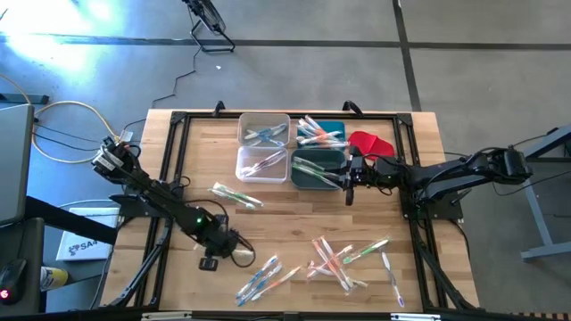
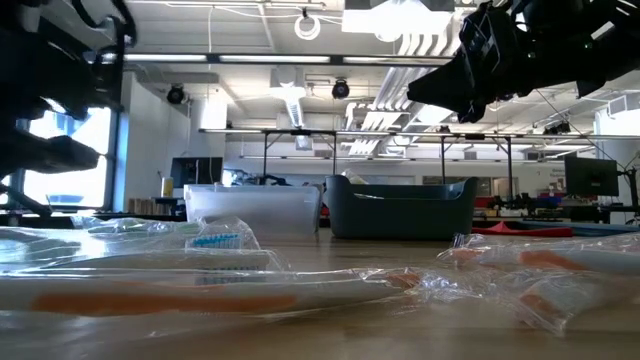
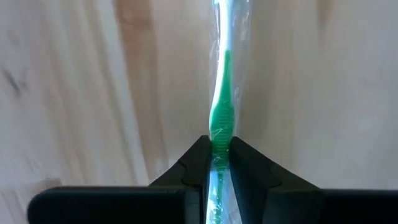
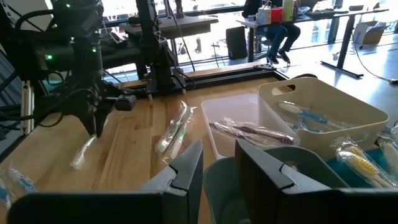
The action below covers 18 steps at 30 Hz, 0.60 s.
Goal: Pick & Place Toothbrushes
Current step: Put the green toothbrush into the green bin
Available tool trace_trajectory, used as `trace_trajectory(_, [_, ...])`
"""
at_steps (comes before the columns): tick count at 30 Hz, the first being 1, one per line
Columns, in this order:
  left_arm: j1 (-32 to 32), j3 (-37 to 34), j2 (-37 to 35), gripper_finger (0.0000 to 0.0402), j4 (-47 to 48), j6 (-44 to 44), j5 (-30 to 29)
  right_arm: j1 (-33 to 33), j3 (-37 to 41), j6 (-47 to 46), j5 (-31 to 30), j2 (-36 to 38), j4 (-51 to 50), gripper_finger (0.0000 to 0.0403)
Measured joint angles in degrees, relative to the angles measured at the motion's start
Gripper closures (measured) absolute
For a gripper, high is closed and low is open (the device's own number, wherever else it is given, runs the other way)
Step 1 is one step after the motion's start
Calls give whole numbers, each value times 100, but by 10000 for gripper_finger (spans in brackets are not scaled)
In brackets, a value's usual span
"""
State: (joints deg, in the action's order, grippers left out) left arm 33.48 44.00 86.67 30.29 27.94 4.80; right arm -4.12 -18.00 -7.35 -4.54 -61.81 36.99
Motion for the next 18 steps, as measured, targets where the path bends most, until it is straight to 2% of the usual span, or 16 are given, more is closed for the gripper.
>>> trace_trajectory(8, [-153, 318, -11, 371, 462, -352, -70, 2, 2, 4, 0, 1, -2, 316])
trace_trajectory(18, [-955, 324, -605, 367, 1084, -919, -176, 1, 2, 6, 15, 0, -23, 316])
